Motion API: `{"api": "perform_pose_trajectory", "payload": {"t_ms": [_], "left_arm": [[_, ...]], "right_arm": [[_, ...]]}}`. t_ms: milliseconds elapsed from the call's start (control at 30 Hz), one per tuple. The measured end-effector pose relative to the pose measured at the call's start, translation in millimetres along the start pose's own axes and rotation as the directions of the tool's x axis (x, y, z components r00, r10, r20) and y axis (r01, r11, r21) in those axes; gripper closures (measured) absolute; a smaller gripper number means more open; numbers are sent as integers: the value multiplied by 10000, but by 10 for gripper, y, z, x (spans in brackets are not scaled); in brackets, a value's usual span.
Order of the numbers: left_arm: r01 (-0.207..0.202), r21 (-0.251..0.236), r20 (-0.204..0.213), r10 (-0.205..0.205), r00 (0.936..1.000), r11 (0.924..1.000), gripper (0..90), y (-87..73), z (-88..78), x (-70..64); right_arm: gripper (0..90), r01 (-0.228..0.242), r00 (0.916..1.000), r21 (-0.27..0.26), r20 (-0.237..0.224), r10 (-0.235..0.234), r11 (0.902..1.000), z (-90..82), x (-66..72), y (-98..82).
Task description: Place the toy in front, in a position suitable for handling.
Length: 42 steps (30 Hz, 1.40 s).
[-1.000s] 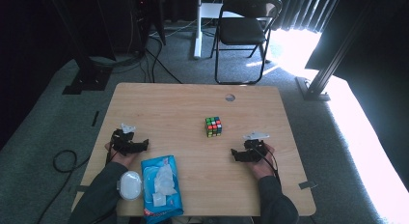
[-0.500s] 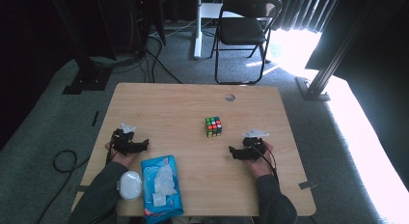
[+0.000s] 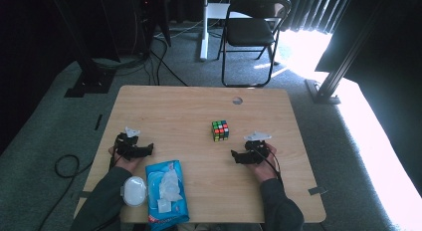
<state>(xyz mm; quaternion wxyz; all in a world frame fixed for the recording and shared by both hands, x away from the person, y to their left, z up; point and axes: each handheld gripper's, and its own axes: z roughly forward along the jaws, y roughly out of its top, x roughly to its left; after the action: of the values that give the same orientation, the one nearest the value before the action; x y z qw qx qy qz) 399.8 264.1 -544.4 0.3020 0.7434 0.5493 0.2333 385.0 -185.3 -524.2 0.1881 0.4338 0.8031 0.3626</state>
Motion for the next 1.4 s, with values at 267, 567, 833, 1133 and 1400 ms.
{"api": "perform_pose_trajectory", "payload": {"t_ms": [267,567,833,1133,1400], "left_arm": [[0,-1,1,0,10000,10000,128,0,0,0],[1,0,-1,-1,10000,10000,128,1,1,0],[5,5,1,-5,10000,10000,128,3,2,-1],[7,3,9,-7,10000,10000,128,5,5,-2],[10,2,7,-10,10000,10000,128,5,5,-3]], "right_arm": [[231,254,9994,-211,-233,-259,9995,3,65,96],[285,245,9987,-346,-439,-260,9991,12,79,127],[248,253,9986,-412,-446,-271,9988,6,105,205],[173,203,9994,-491,-265,-216,9986,58,158,272],[150,105,9997,-496,-206,-116,9987,90,160,282]]}}
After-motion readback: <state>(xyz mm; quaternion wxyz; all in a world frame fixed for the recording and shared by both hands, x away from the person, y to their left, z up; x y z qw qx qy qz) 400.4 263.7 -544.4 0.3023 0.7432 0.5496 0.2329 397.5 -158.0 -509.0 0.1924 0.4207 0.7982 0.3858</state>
